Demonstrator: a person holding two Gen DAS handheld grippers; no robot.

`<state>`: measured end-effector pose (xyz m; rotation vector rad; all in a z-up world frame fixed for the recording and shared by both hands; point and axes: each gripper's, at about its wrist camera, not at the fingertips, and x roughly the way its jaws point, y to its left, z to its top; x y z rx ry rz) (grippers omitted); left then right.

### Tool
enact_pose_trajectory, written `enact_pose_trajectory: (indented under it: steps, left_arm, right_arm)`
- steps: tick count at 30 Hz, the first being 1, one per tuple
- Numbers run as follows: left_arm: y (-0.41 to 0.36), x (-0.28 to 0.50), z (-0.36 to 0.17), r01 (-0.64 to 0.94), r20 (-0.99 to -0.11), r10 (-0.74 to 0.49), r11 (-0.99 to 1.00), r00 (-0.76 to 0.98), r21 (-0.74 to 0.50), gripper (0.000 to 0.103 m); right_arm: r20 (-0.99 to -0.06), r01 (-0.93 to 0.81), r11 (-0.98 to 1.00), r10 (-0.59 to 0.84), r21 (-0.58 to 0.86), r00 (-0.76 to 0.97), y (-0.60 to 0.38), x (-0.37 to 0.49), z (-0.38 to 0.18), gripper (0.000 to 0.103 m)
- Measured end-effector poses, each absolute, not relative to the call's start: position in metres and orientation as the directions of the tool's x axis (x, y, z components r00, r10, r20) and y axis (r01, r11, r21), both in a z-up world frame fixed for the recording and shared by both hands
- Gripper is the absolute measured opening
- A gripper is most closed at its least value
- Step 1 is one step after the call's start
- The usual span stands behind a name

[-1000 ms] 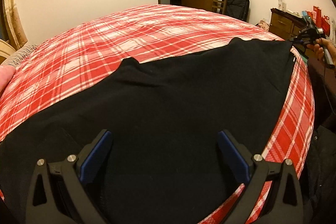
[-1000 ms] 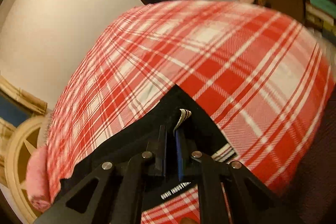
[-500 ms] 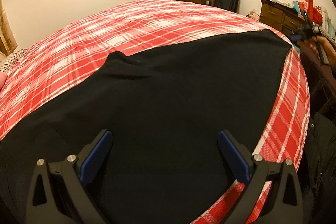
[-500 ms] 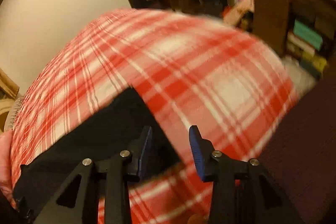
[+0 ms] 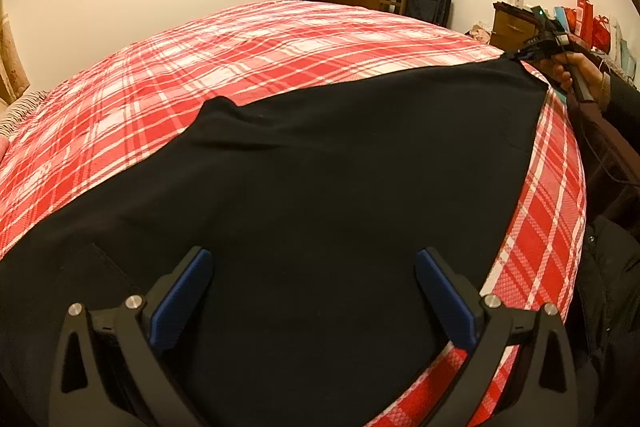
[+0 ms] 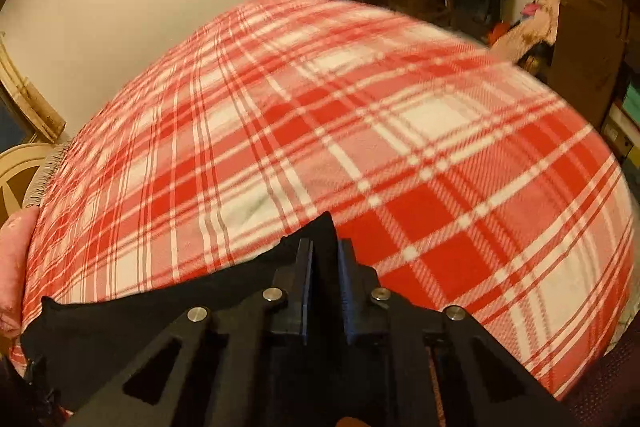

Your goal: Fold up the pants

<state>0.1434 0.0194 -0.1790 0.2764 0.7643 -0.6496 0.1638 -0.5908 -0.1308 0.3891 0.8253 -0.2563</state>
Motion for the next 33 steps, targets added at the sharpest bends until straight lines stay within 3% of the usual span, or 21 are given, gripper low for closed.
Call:
enact_pose_trajectory:
  steps: [2, 8, 9, 11, 14, 18, 23, 26, 30, 33]
  left_arm:
    - [0.019, 0.143, -0.180, 0.633, -0.715, -0.441, 0.774, 0.543, 0.004, 0.103]
    - [0.018, 0.141, -0.179, 0.629, -0.711, -0.433, 0.778, 0.554, 0.016, 0.103]
    - [0.018, 0.140, -0.178, 0.626, -0.710, -0.430, 0.780, 0.557, 0.019, 0.103]
    - [0.019, 0.140, -0.177, 0.617, -0.707, -0.422, 0.786, 0.568, 0.027, 0.103]
    - [0.024, 0.136, -0.169, 0.584, -0.680, -0.408, 0.811, 0.609, 0.037, 0.103]
    - [0.042, 0.133, -0.153, 0.529, -0.628, -0.405, 0.849, 0.665, 0.013, 0.103]
    - [0.061, 0.138, -0.161, 0.474, -0.658, -0.321, 0.878, 0.681, 0.062, 0.103]
    - [0.070, 0.139, -0.174, 0.458, -0.685, -0.280, 0.884, 0.673, 0.089, 0.103]
    - [0.096, 0.127, -0.160, 0.435, -0.643, -0.276, 0.895, 0.714, 0.100, 0.103]
    - [0.134, 0.128, -0.145, 0.338, -0.603, -0.196, 0.932, 0.773, 0.130, 0.103]
  right_arm:
    - [-0.746, 0.385, 0.898, -0.104, 0.214, 0.657, -0.590, 0.165, -0.129, 0.007]
    - [-0.764, 0.414, 0.897, -0.156, 0.156, 0.626, -0.595, 0.169, -0.144, 0.009]
    - [-0.771, 0.427, 0.894, -0.175, 0.136, 0.613, -0.593, 0.166, -0.141, 0.012]
    - [-0.770, 0.429, 0.900, -0.220, 0.077, 0.599, -0.578, 0.158, -0.130, 0.036]
    - [-0.745, 0.306, 0.951, -0.178, 0.036, 0.643, -0.531, 0.144, -0.108, 0.041]
    - [-0.744, 0.037, 0.999, 0.005, 0.040, 0.668, -0.440, 0.134, -0.103, 0.041]
    - [-0.783, -0.237, 0.971, 0.127, -0.027, 0.609, -0.340, 0.120, -0.135, 0.041]
    - [-0.847, -0.299, 0.951, 0.098, -0.074, 0.523, -0.317, 0.114, -0.165, 0.041]
    - [-0.852, -0.319, 0.945, 0.109, -0.070, 0.512, -0.314, 0.113, -0.151, 0.041]
    - [-0.828, -0.332, 0.940, 0.128, -0.073, 0.545, -0.300, 0.126, -0.127, 0.041]
